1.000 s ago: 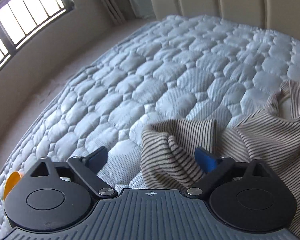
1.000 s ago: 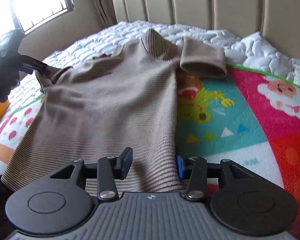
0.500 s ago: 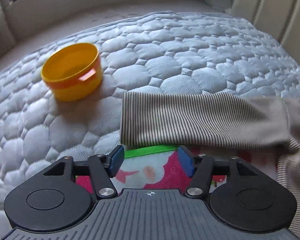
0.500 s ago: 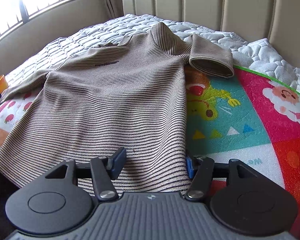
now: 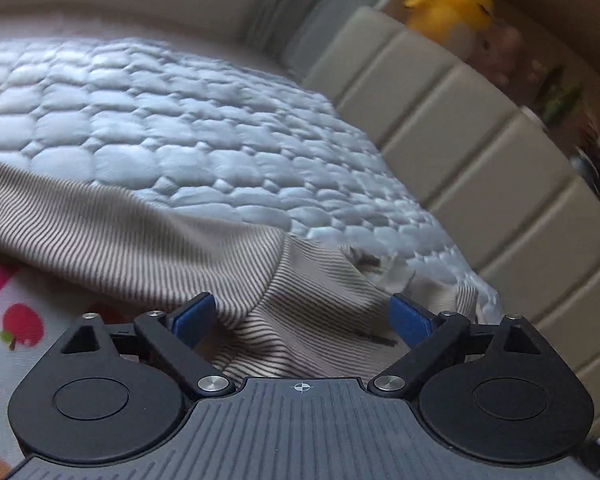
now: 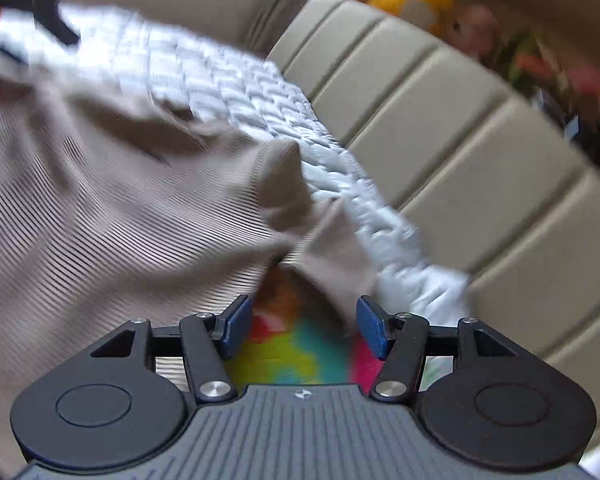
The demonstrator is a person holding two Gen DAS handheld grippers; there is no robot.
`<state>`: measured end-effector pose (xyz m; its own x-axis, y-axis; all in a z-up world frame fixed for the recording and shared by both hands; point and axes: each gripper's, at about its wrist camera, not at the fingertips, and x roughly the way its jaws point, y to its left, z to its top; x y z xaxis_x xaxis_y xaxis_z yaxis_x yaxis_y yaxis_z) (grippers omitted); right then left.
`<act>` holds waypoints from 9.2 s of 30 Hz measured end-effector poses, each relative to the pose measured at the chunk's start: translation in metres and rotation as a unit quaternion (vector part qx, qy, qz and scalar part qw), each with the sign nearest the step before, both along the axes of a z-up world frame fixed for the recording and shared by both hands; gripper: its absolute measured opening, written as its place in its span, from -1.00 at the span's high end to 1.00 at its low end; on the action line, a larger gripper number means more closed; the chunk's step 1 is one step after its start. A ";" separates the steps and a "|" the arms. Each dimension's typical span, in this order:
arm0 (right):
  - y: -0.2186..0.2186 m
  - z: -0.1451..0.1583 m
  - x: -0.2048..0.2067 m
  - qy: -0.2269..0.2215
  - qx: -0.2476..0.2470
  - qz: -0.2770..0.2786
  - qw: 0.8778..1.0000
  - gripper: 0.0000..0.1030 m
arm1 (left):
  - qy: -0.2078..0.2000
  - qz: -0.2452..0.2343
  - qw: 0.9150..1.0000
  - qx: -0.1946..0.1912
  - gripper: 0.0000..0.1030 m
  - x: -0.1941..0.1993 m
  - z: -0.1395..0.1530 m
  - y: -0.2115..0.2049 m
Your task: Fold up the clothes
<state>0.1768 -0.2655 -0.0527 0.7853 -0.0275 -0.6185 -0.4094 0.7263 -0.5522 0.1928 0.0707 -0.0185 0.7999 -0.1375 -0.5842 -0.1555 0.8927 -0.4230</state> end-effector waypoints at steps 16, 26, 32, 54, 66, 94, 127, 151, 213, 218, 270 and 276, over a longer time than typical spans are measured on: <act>0.014 0.150 0.100 -0.035 0.224 -0.050 0.973 0.94 | 0.062 0.055 0.996 -0.023 -0.96 0.012 -0.020 0.061; 0.086 0.226 0.084 -0.001 0.344 -0.015 0.939 0.94 | 0.115 0.154 0.975 -0.116 -0.96 -0.012 -0.028 0.115; 0.134 0.190 0.103 0.040 0.349 -0.009 0.936 0.94 | 0.125 0.178 0.966 -0.142 -0.96 -0.014 -0.035 0.132; 0.112 0.114 0.118 0.044 0.411 -0.009 0.911 -0.10 | 0.136 0.163 0.968 -0.134 -1.00 -0.006 -0.044 0.124; 0.075 0.006 0.119 0.107 0.336 -0.084 0.932 -0.36 | 0.136 0.162 0.971 -0.107 -1.00 -0.003 -0.045 0.114; 0.037 -0.010 0.099 -0.062 0.037 -0.003 0.997 -0.59 | 0.036 -0.136 0.988 -0.069 -0.78 0.101 -0.056 -0.021; 0.107 0.015 0.012 -0.002 0.135 0.093 0.987 -0.13 | 0.031 -0.086 0.991 0.095 0.67 0.096 -0.049 -0.012; 0.031 0.035 0.028 0.072 0.370 -0.058 0.925 -0.45 | 0.119 -0.065 0.991 -0.014 0.82 -0.014 -0.023 0.054; 0.019 0.026 0.064 -0.055 0.183 0.086 0.978 -0.70 | 0.062 -0.127 0.986 0.088 0.71 0.076 -0.038 -0.003; 0.013 0.054 0.089 -0.017 0.398 0.032 0.917 -1.00 | 0.031 -0.102 0.992 0.064 0.27 0.060 -0.022 0.001; 0.040 -0.037 0.003 0.105 0.363 -0.097 0.921 -1.00 | 0.073 -0.074 0.992 0.073 -0.50 0.022 -0.017 0.006; 0.060 -0.030 0.001 0.102 0.286 -0.084 0.949 -1.00 | 0.064 -0.067 0.995 0.033 -0.55 0.022 -0.015 0.019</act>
<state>0.1775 -0.2051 -0.0822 0.6618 0.2437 -0.7089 -0.3174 0.9478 0.0296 0.2147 0.0898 -0.0335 0.6947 -0.1953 -0.6922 -0.0821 0.9346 -0.3461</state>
